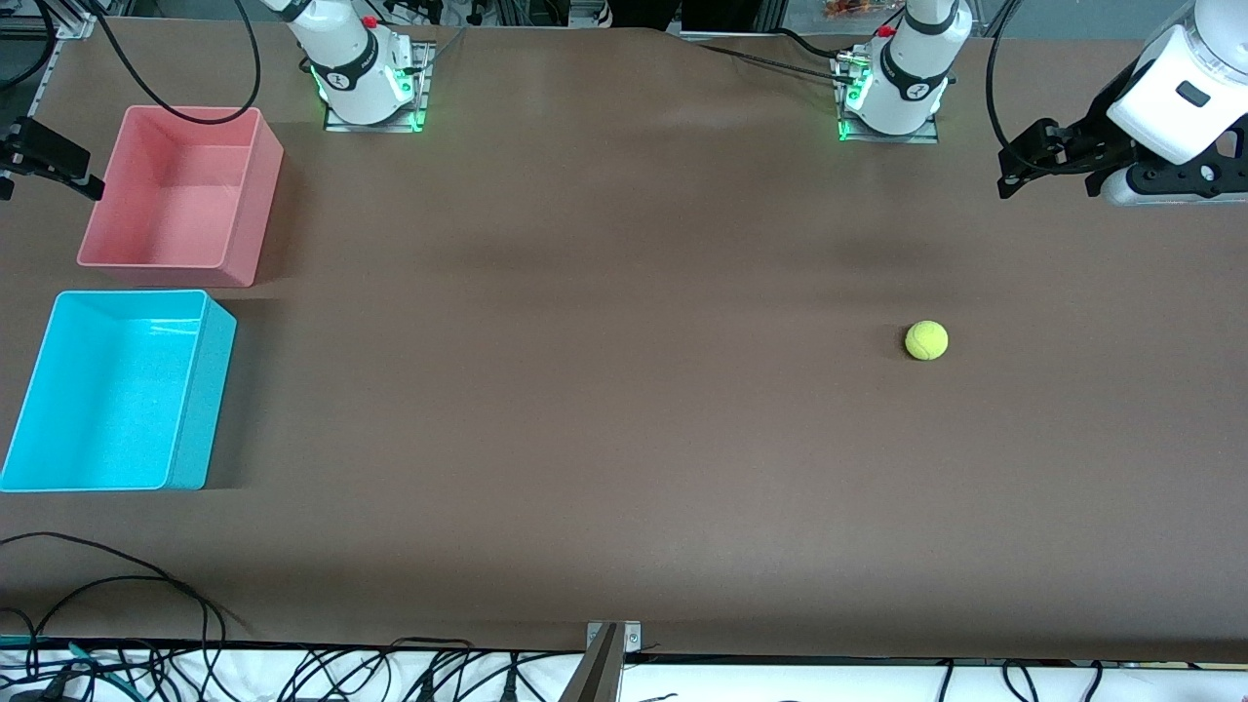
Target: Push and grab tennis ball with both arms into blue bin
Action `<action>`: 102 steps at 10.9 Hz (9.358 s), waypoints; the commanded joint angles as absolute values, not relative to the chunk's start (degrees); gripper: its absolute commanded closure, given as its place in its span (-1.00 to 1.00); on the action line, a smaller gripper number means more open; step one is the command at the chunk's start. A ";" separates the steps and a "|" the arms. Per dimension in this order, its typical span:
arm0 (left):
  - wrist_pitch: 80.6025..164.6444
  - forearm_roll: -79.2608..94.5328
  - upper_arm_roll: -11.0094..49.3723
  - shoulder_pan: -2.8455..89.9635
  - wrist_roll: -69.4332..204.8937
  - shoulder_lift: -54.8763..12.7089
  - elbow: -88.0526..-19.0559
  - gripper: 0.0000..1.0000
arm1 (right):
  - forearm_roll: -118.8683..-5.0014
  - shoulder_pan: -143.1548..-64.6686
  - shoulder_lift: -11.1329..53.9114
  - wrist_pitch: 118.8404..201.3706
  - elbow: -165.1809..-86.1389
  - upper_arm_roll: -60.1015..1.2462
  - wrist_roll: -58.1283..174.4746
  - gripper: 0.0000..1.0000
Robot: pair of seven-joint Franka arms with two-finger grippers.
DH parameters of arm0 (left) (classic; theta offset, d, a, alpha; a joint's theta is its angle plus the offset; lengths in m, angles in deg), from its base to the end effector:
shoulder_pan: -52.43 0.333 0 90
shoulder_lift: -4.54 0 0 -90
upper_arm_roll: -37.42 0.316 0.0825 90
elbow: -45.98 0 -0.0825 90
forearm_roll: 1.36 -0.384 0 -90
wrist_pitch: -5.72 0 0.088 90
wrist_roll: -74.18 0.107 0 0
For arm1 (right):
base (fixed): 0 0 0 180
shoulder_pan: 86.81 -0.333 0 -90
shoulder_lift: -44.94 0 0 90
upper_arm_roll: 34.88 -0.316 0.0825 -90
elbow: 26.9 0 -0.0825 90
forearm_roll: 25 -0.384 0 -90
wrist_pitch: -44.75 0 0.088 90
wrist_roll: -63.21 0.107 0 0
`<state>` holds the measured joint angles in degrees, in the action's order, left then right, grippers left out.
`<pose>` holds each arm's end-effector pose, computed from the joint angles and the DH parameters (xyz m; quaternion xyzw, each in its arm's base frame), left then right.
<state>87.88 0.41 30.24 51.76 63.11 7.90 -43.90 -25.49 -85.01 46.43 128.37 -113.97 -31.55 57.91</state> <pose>0.5162 -0.0770 0.6454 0.9988 0.0268 -0.0397 0.0053 0.5330 -0.0473 0.6529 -0.9998 -0.0019 0.0166 0.0065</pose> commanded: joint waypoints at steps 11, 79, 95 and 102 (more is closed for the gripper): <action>86.41 -0.83 30.04 51.38 62.32 7.17 -41.12 -1.00 | -25.62 -84.88 46.52 127.28 -112.68 -31.62 57.84 -1.00; 152.68 -3.47 34.17 65.44 167.79 -17.08 -82.25 1.00 | -26.23 -84.88 46.52 127.28 -112.68 -29.60 57.84 -1.00; 152.68 0.49 33.90 63.69 167.26 -18.31 -82.25 1.00 | -26.32 -84.97 46.52 127.28 -112.68 -29.69 57.93 -1.00; 152.68 0.75 33.82 62.98 165.77 -18.23 -82.87 1.00 | -26.32 -84.97 46.52 127.28 -112.68 -29.69 57.93 -1.00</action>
